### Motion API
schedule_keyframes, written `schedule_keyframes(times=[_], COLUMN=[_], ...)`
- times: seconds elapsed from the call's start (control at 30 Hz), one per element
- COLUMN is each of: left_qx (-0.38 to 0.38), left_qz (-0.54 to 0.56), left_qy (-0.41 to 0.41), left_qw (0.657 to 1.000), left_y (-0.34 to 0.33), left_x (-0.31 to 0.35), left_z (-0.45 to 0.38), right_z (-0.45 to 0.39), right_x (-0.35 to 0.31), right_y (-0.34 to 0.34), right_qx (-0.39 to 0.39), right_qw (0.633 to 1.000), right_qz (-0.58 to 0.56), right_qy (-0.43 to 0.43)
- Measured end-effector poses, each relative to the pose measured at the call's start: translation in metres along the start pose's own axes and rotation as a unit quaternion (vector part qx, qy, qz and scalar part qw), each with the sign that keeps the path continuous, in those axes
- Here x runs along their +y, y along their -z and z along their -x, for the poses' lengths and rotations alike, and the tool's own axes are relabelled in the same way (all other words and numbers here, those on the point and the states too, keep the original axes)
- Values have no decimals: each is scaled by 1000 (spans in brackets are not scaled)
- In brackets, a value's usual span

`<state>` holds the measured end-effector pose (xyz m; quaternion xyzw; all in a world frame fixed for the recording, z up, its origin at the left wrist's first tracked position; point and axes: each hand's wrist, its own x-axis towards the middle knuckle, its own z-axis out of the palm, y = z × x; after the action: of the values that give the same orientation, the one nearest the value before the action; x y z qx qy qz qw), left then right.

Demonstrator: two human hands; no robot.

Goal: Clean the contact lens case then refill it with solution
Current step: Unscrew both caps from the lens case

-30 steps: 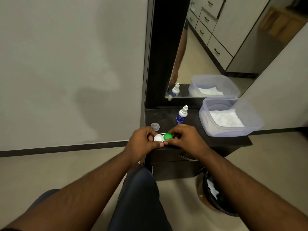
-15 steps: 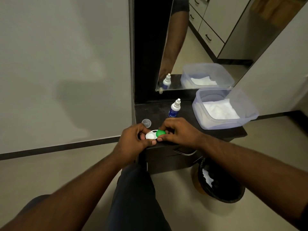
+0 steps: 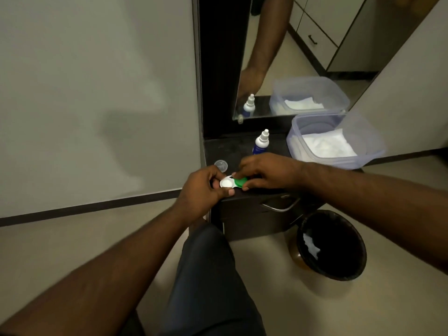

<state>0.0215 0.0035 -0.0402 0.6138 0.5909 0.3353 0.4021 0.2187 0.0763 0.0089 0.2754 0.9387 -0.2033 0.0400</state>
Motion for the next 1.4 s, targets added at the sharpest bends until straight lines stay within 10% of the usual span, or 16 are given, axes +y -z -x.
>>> schedule_keyframes(times=[0.6,0.7,1.23,1.4], left_qx=[-4,0,-6,2], left_qz=[-15,-19,-41,-37], left_qy=[-7,-6,3,3], left_qw=[1000,1000,999,999], left_y=[-1,-1,-1,-1], left_x=[4,4,11,9], left_z=[1,2,4,5], right_z=[9,-1,-19,-9], right_x=[-25,-28,-39,-34], right_y=[-8,-3,13,15], right_qx=[153,77,-40,157], right_qw=[969,980,981,974], right_qz=[-133,36,124,-46], right_qy=[-139,-182,-147,-159])
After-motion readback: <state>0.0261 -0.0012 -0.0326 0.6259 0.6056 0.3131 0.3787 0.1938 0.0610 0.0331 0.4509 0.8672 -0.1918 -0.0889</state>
